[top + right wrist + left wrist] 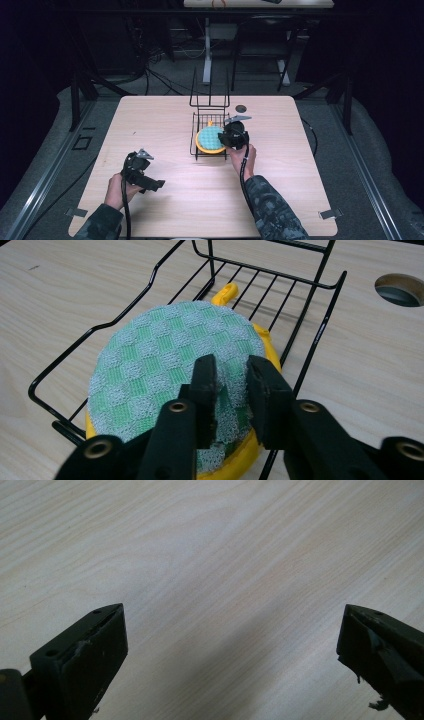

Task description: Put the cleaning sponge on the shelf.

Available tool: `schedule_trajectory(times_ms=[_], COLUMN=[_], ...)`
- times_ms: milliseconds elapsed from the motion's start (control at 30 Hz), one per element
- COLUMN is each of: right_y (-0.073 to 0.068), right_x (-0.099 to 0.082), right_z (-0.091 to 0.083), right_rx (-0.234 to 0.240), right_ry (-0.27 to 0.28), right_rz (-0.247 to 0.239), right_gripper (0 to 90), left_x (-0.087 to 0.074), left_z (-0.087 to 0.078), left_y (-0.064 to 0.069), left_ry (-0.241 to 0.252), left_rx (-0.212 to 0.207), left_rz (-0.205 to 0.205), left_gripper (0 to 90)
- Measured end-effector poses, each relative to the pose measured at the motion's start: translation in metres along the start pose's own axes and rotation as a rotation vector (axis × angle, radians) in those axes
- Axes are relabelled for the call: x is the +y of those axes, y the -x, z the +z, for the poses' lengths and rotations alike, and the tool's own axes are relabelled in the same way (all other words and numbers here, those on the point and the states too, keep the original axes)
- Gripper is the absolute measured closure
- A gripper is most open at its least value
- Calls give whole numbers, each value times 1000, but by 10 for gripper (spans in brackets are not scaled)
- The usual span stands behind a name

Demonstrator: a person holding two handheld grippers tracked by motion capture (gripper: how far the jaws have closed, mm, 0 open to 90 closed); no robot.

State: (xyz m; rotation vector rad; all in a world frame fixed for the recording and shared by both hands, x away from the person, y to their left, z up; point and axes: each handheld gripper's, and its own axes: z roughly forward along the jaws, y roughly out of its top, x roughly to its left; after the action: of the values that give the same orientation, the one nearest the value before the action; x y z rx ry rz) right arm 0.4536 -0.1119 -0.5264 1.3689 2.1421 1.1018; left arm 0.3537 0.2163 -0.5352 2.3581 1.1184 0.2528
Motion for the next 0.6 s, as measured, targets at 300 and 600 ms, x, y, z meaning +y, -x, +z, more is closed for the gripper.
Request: schedule_trajectory(times_ms=[300, 600], right_y=[-5, -6], right_x=[2, 6], right_z=[-9, -27], right_rx=[31, 80], right_ry=[-11, -40], right_rz=[-6, -47], right_gripper=[465, 281], left_x=[0, 0], left_z=[0, -1], left_y=[0, -1], left_ry=[5, 9], left_rx=[-6, -6], left_rz=[-1, -5], left_gripper=[1, 1])
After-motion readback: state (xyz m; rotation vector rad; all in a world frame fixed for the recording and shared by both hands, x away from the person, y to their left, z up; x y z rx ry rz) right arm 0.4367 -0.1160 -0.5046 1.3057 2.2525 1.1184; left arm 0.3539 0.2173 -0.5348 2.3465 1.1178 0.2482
